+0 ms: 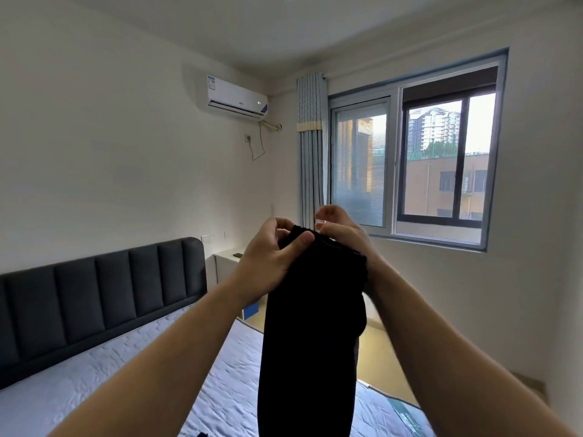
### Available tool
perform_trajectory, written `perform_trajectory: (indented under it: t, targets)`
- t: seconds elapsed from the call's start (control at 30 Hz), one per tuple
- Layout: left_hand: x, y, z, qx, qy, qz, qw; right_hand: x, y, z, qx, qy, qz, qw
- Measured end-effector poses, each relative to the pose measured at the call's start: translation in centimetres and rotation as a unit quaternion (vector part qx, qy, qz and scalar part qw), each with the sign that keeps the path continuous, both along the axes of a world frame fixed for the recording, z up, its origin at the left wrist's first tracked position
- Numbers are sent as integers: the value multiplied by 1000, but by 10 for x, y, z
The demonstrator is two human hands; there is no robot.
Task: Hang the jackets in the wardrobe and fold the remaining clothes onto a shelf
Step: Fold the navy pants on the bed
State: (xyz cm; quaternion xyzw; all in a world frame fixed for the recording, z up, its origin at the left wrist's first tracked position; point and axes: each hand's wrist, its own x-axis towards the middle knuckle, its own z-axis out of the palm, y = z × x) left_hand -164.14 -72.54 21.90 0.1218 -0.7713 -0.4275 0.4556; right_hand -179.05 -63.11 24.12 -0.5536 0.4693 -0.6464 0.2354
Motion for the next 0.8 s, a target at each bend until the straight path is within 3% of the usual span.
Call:
perform_trajectory:
  t: [0.1, 0.17, 0.23, 0.33, 0.43, 0.5, 0.63, 0.73, 0.8]
  targets:
    - [-1, -16, 2, 30, -14, 2, 999, -28, 6, 0, 27, 28, 11, 999]
    - [-6, -25, 6, 40, -13, -16, 999, -43, 15, -4, 70, 133, 40, 988]
    - [-13, -32, 10, 48, -21, -40, 998, -50, 22, -3, 123, 248, 54, 959]
    - [-24, -44, 12, 54, -46, -58, 996, -57, 24, -1, 193, 323, 61, 924]
    - [-37, -55, 9, 43, -87, -80, 992, -66, 22, 8, 237, 440, 29, 866]
    - [-46, -63, 8, 47, -99, -98, 989, -77, 15, 16, 251, 450, -51, 855]
    - [-68, -83, 15, 37, -123, -101, 987, -103, -2, 16, 248, 357, -92, 896]
    - [-90, -104, 14, 37, -141, -108, 983, -124, -22, 3, 201, 312, -117, 921]
    - [-108, -121, 12, 36, -151, -112, 982, -141, -37, -3, 160, 337, -158, 914]
